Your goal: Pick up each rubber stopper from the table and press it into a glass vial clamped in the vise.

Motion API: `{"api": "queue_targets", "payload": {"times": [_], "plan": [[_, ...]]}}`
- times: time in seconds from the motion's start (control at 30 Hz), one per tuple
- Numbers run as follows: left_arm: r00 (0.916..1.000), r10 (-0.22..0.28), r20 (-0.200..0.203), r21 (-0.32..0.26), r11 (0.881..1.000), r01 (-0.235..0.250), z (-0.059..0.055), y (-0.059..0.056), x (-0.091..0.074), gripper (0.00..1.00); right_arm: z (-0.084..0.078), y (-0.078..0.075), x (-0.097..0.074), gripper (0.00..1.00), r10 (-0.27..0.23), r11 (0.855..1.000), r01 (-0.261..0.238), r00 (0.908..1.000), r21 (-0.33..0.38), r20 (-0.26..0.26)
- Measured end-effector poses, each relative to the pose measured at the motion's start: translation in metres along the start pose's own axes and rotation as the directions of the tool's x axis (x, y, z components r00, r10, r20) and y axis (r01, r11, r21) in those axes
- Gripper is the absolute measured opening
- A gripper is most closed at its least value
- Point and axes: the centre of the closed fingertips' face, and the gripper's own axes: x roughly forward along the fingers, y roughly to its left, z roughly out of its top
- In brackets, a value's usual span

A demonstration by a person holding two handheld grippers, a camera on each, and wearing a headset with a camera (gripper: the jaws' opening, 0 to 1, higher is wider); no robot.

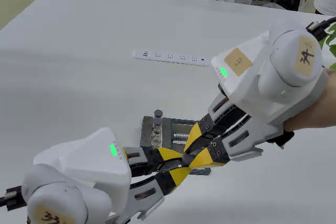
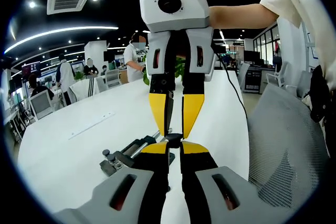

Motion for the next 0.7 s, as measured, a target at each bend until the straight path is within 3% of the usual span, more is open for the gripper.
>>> {"api": "queue_targets", "payload": {"times": [0.43, 0.57, 0.7], "plan": [[0.9999, 0.008, -0.011, -0.023, 1.000, -0.009, -0.007, 0.002, -0.001, 0.11, -0.008, -0.005, 0.009, 0.06, -0.005, 1.000, 0.005, 0.9994, -0.010, -0.035], [0.9984, 0.026, -0.051, -0.080, 0.996, -0.030, -0.021, 0.007, -0.004, 0.20, -0.010, -0.008, 0.009, 0.06, -0.012, 1.000, 0.011, 0.9992, -0.011, -0.040], [0.9964, 0.058, -0.061, -0.109, 0.992, -0.065, -0.029, 0.013, -0.009, 0.34, -0.011, -0.010, 0.010, 0.06, -0.010, 1.000, 0.010, 0.9991, -0.008, -0.042]]}}
